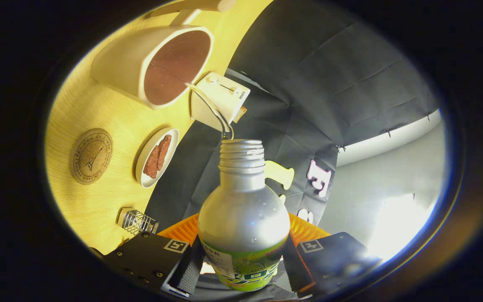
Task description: Take the bottle from table, then pour the juice into the cup, finally place the bottle on the coaster
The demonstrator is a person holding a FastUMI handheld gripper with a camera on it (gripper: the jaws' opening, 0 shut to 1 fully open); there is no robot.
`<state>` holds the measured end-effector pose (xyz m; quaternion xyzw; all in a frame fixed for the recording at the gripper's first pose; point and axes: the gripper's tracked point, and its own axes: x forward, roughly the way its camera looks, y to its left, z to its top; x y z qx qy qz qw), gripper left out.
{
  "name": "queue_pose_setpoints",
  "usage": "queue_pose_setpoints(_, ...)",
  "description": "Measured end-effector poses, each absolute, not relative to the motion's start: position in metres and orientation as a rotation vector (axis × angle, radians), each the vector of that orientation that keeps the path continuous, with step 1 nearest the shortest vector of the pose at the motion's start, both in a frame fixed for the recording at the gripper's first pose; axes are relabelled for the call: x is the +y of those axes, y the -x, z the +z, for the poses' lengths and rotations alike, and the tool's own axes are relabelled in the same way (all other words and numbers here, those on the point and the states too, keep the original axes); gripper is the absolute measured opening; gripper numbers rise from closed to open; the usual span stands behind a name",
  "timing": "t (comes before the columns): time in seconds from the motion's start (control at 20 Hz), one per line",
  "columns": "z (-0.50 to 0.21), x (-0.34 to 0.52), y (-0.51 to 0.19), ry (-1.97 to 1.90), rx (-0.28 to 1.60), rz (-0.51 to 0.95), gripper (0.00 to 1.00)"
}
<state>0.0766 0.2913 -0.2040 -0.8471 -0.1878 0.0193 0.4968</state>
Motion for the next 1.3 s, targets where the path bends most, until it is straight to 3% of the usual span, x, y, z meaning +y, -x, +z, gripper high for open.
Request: queue_pose_setpoints(1.3,-0.244,0.317,-0.065,2.11,-0.465,0.123,0.8)
